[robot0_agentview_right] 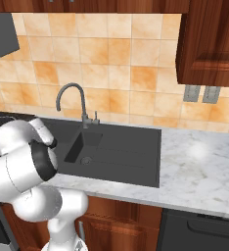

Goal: Pick the pan and sponge and place them into the sink. Then turn on the water.

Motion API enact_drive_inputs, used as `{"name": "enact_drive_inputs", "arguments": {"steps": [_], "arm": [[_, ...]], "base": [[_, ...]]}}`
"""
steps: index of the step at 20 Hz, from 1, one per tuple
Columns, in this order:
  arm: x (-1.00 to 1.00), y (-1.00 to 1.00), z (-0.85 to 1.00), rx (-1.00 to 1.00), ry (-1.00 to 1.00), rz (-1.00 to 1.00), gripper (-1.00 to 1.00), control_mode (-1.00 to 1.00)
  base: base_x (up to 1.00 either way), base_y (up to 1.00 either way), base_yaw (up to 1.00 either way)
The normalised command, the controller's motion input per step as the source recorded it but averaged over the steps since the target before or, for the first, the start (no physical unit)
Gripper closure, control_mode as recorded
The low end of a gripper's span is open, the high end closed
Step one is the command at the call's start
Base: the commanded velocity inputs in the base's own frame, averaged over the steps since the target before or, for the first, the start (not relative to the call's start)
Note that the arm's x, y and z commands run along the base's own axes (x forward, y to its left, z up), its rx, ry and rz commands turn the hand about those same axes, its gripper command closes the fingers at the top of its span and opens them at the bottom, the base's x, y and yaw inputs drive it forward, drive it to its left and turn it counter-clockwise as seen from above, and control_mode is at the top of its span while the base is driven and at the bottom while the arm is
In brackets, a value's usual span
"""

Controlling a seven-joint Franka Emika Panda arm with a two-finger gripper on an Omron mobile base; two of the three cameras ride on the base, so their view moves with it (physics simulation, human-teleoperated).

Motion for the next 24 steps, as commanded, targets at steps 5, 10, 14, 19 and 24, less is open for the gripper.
{"name": "enact_drive_inputs", "arguments": {"steps": [5,10,14,19,24], "arm": [[-0.18,-0.24,0.17,0.02,-0.06,0.06,-1.00,-1.00],[-0.17,-0.21,0.14,0.04,-0.03,0.02,-1.00,-1.00],[-0.28,-0.23,0.10,0.03,-0.04,0.01,-1.00,-1.00],[-0.27,-0.40,0.16,0.01,-0.07,0.00,-1.00,-1.00],[-0.14,-0.49,0.28,0.02,-0.08,0.00,-1.00,-1.00]], "base": [[0.00,0.00,0.00],[0.00,0.00,0.00],[0.00,0.00,0.00],[0.00,0.00,0.00],[0.00,0.00,0.00]]}}
